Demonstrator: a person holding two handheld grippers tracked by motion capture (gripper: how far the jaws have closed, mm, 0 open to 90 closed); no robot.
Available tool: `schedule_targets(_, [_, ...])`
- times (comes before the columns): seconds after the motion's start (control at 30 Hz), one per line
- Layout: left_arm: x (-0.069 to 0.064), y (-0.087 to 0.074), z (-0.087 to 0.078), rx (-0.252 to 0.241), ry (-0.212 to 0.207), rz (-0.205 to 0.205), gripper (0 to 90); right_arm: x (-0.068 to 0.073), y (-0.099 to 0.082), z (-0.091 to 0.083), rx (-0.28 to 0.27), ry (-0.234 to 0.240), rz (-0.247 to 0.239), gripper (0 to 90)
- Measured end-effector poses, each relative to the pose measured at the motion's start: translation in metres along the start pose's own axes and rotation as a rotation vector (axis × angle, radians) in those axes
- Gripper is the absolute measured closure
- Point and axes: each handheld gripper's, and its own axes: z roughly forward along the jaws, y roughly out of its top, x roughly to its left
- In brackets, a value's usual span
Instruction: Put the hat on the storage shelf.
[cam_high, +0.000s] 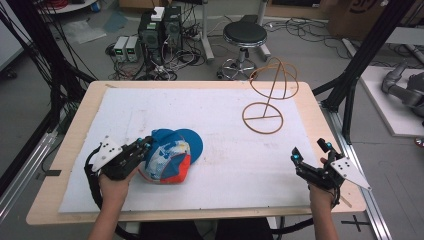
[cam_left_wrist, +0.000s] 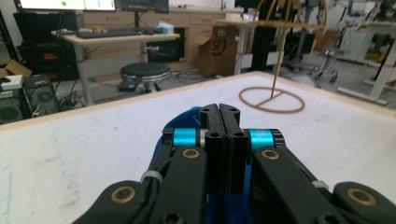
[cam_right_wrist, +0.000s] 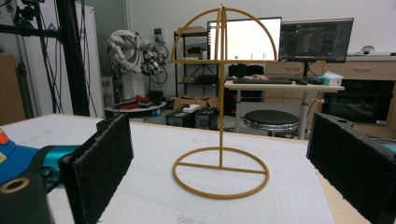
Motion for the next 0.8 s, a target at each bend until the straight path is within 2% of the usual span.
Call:
schedule_targets(0.33, [-0.009,0.024,0.011,-0.113,-0.014,-0.027,88.9,0.000,-0.001,0.000,0.003,0.001,0.001,6.9])
schedule_targets(0.8, [-0.022,0.067,0.029,-0.203,-0.017,-0.021,88.9,0.002,-0.001,0.002,0.003,0.012,0.000,6.9])
